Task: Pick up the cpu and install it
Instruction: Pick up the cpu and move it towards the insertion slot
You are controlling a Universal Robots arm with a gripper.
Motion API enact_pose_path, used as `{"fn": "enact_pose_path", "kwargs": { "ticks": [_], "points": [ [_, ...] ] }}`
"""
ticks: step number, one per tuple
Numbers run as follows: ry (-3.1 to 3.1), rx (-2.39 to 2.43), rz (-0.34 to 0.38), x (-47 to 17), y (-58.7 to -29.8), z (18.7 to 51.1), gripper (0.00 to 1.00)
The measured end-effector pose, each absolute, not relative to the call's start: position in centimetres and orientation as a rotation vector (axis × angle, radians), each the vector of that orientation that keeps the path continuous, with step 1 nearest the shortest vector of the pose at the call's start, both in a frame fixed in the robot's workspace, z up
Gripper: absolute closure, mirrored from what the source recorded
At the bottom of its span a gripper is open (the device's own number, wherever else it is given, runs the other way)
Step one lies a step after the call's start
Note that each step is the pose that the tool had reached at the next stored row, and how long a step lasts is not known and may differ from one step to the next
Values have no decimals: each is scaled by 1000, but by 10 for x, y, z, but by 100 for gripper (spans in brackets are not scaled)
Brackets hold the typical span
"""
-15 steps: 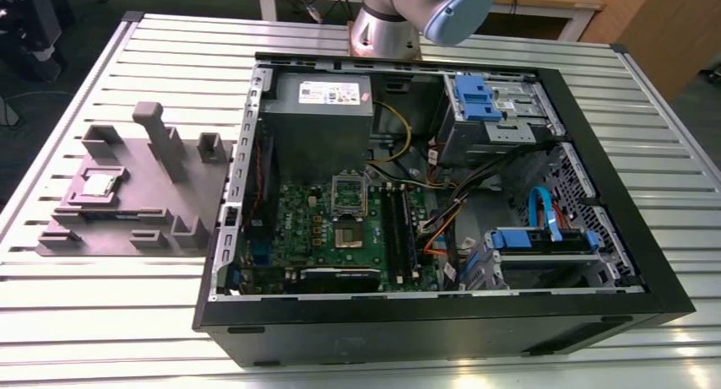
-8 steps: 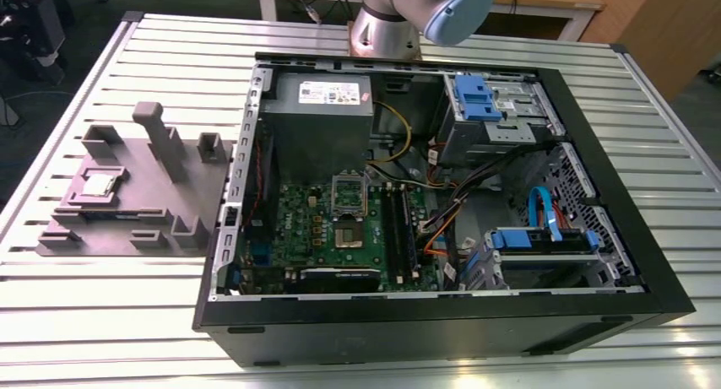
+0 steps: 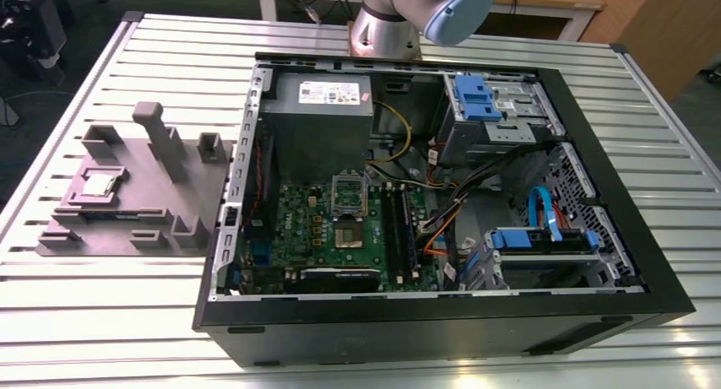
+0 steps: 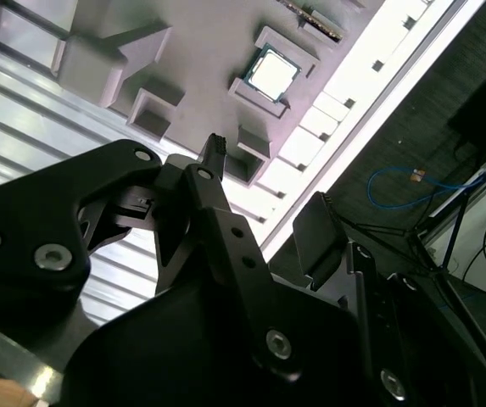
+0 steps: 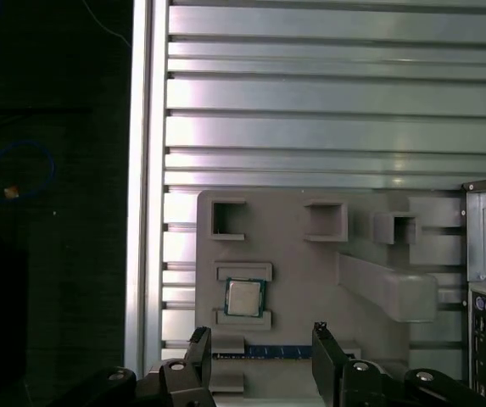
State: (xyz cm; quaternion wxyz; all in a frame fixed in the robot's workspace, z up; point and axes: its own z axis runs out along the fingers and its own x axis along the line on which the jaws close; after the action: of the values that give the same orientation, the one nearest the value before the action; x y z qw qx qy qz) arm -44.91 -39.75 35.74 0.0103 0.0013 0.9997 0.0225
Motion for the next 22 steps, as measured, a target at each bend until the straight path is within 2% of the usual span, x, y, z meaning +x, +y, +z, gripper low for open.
{"fn": "enact_pose_path", "kwargs": {
  "ticks": [22],
  "points": [
    [3120, 4, 70, -449, -398, 347, 41]
  ]
}}
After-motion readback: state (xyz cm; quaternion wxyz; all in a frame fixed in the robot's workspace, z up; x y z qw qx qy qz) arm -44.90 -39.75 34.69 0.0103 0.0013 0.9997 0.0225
